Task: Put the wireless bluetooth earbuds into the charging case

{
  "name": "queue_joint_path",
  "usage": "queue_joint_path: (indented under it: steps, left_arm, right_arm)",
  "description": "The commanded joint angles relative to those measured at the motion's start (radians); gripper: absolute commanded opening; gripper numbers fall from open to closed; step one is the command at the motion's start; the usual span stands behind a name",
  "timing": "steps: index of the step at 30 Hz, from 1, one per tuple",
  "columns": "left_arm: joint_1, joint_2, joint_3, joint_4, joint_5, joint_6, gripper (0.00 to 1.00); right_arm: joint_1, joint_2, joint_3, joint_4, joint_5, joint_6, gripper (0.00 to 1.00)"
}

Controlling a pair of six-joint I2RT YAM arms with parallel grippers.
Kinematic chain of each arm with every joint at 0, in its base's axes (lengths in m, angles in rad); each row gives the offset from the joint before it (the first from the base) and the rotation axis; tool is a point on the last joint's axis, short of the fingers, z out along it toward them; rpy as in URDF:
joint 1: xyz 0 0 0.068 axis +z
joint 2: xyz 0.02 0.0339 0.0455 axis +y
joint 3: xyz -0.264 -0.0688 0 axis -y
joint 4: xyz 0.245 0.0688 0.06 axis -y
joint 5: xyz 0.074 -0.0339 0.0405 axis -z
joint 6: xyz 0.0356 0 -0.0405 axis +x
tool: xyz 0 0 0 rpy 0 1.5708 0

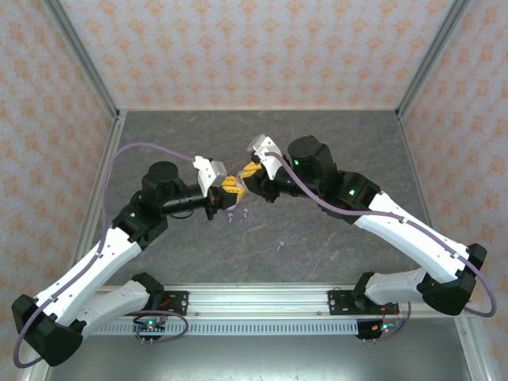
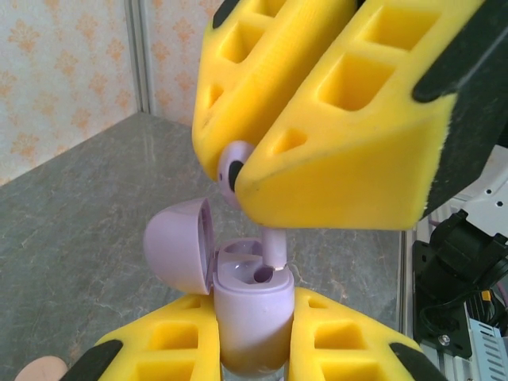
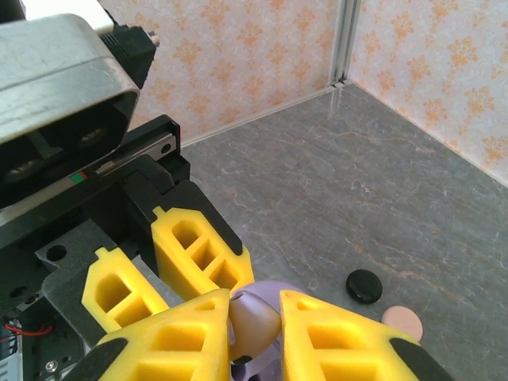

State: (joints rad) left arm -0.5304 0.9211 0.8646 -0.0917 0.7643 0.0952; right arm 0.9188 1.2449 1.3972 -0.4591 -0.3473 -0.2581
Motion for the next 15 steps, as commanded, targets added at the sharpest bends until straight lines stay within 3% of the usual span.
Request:
queue_joint_path:
  steps: [1,15]
  left_arm:
    - [-0.007,-0.011,0.038,0.014,0.023,0.001,0.00]
    - [-0.007,-0.011,0.036,0.017,0.021,0.001,0.00]
  right_arm:
    - [0.006,0.000,-0.003,0.015,0.027,-0.023,0.19]
    - [0.006,-0.002,-0.033,-0.010,0.029,-0.036,0.19]
